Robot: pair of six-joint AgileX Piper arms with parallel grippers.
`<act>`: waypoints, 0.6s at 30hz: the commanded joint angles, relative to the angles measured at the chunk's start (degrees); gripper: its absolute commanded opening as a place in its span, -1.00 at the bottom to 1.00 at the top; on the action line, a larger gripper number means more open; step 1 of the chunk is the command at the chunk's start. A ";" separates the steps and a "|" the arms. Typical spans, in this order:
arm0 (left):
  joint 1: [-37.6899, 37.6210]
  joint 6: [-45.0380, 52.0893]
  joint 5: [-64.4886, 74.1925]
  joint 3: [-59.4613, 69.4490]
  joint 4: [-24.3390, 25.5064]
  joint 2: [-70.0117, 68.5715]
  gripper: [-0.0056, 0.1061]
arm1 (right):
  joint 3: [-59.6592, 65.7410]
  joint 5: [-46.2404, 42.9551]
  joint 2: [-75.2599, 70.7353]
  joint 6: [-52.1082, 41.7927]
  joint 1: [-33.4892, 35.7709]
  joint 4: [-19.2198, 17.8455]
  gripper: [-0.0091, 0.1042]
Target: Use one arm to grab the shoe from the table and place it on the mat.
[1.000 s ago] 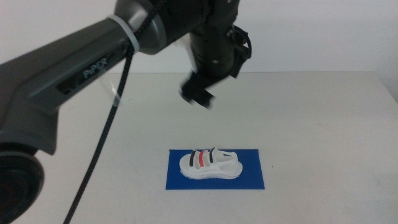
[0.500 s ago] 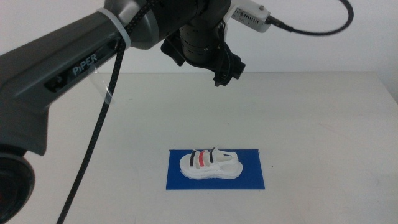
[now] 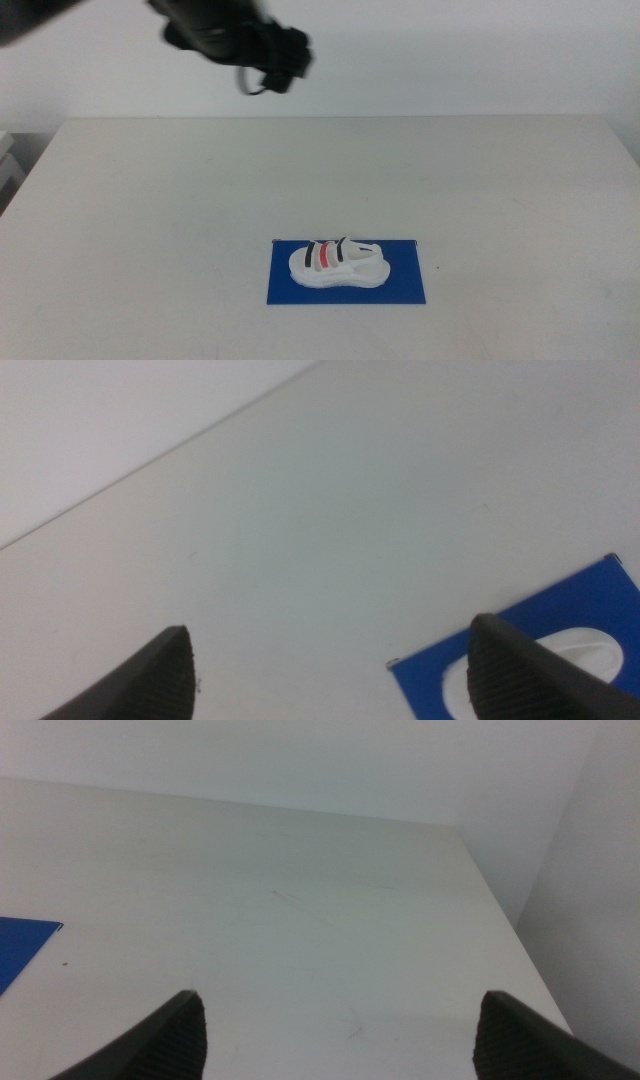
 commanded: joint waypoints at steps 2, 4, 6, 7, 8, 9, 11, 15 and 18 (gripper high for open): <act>3.50 -0.32 -11.17 7.87 -0.95 -10.47 0.78 | 0.29 -4.19 0.21 -0.59 -0.10 -0.46 0.53; 6.19 -0.32 -16.82 15.23 -1.85 -16.12 0.78 | 0.29 -4.19 0.21 -0.59 -0.10 -0.46 0.53; 8.82 -0.32 -21.94 22.92 -1.90 -22.39 0.78 | 0.29 -4.19 0.21 -0.59 -0.10 -0.46 0.53; 10.11 -0.32 -24.74 26.84 -1.83 -25.66 0.78 | 0.29 -4.19 0.21 -0.59 -0.10 -0.46 0.53; 11.23 -0.32 -27.45 29.95 -1.79 -28.31 0.78 | 0.29 -4.19 0.21 -0.59 -0.10 -0.46 0.53; 12.78 -0.32 -30.00 33.73 -1.77 -31.74 0.78 | 0.29 -4.19 0.21 -0.59 -0.10 -0.46 0.53; 15.97 -0.32 -33.71 40.27 -1.77 -38.03 0.78 | 0.29 -4.19 0.21 -0.59 -0.10 -0.46 0.53; 24.50 -1.11 -36.96 52.62 -1.85 -51.80 0.78 | 0.29 -4.19 0.21 -0.59 -0.10 -0.46 0.53; 29.16 -1.39 -37.04 59.67 -1.28 -62.34 0.78 | 0.29 -4.19 0.21 -0.59 -0.10 -0.46 0.53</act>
